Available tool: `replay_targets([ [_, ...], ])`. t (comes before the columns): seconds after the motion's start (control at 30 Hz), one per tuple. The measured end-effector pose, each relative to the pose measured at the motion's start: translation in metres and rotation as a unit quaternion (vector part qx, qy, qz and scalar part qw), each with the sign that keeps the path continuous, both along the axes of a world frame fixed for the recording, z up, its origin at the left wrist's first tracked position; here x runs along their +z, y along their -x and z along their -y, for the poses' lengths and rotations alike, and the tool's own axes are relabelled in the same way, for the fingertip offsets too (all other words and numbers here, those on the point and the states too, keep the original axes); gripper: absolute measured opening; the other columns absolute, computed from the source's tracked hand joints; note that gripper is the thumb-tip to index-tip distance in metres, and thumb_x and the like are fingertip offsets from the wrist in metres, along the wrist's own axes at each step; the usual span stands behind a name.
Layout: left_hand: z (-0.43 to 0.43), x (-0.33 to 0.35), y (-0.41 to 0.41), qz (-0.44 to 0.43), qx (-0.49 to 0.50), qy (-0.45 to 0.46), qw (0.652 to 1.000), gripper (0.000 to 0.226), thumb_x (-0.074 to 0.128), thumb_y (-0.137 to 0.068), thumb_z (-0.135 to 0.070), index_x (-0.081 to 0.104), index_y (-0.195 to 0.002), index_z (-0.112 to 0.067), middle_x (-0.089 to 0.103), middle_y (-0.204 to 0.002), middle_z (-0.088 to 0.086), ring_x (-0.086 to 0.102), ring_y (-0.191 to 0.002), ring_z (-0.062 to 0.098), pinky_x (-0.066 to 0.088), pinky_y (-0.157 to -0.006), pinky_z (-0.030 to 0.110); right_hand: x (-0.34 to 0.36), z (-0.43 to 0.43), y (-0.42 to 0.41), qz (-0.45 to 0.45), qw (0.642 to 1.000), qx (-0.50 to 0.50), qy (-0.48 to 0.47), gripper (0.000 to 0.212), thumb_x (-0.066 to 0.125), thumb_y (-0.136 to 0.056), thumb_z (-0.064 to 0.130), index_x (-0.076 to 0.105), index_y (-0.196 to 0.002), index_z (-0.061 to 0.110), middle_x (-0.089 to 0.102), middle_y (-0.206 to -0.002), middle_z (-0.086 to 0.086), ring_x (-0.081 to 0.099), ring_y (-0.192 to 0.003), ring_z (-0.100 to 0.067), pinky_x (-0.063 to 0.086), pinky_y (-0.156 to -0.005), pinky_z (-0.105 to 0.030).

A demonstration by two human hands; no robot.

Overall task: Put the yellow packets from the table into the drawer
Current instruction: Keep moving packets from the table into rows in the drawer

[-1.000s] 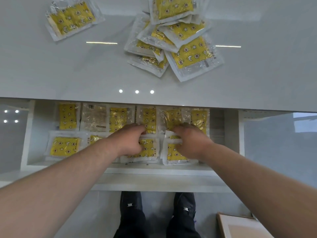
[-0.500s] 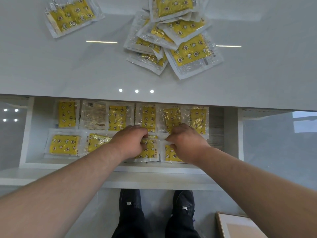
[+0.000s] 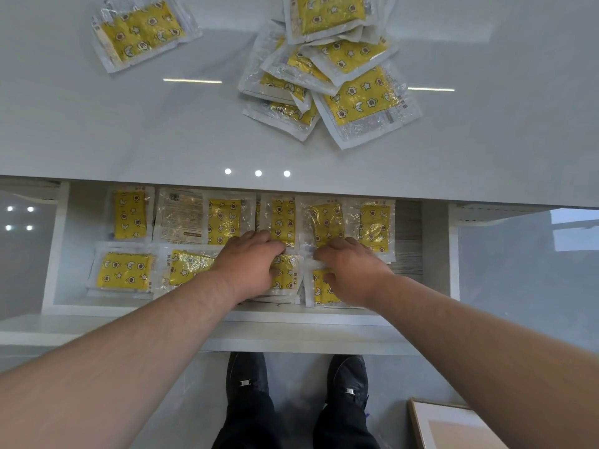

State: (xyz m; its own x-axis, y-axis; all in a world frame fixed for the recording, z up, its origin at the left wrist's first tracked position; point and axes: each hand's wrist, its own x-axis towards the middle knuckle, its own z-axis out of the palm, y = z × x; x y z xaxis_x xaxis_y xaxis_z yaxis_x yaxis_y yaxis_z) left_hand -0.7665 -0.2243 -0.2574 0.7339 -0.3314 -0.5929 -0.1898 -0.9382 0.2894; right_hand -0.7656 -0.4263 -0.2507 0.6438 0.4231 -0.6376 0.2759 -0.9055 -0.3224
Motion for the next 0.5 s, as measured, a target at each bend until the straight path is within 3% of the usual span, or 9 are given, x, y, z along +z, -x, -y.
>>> replay_targets([
  [0.1, -0.001, 0.002, 0.0, 0.008, 0.004, 0.005, 1.0, 0.043, 0.057, -0.088, -0.032, 0.05, -0.13, -0.025, 0.048, -0.128, 0.002, 0.043, -0.12, 0.024, 0.037, -0.1, 0.037, 0.003, 0.005, 0.001, 0.017, 0.999, -0.031, -0.016, 0.04, 0.053, -0.09, 0.023, 0.052, -0.129, 0.021, 0.049, -0.131, -0.003, 0.041, -0.123, -0.026, 0.036, -0.106, -0.038],
  [0.23, -0.006, 0.003, 0.004, 0.016, -0.008, 0.008, 1.0, 0.044, 0.057, -0.084, -0.03, 0.051, -0.127, -0.021, 0.051, -0.126, 0.003, 0.045, -0.115, 0.023, 0.041, -0.096, 0.036, 0.006, 0.013, 0.001, 0.018, 0.999, 0.019, 0.026, 0.05, 0.06, -0.085, 0.037, 0.047, -0.133, 0.025, 0.045, -0.133, -0.002, 0.039, -0.124, -0.026, 0.033, -0.107, -0.04],
  [0.5, -0.007, 0.0, 0.007, 0.015, -0.031, -0.007, 0.999, 0.062, 0.061, -0.081, -0.037, 0.04, -0.138, -0.026, 0.044, -0.133, 0.002, 0.039, -0.123, 0.023, 0.034, -0.104, 0.037, 0.003, 0.009, 0.0, 0.009, 0.997, 0.044, 0.057, 0.063, 0.063, -0.085, 0.045, 0.038, -0.139, 0.026, 0.039, -0.137, -0.004, 0.036, -0.127, -0.028, 0.036, -0.106, -0.044],
])
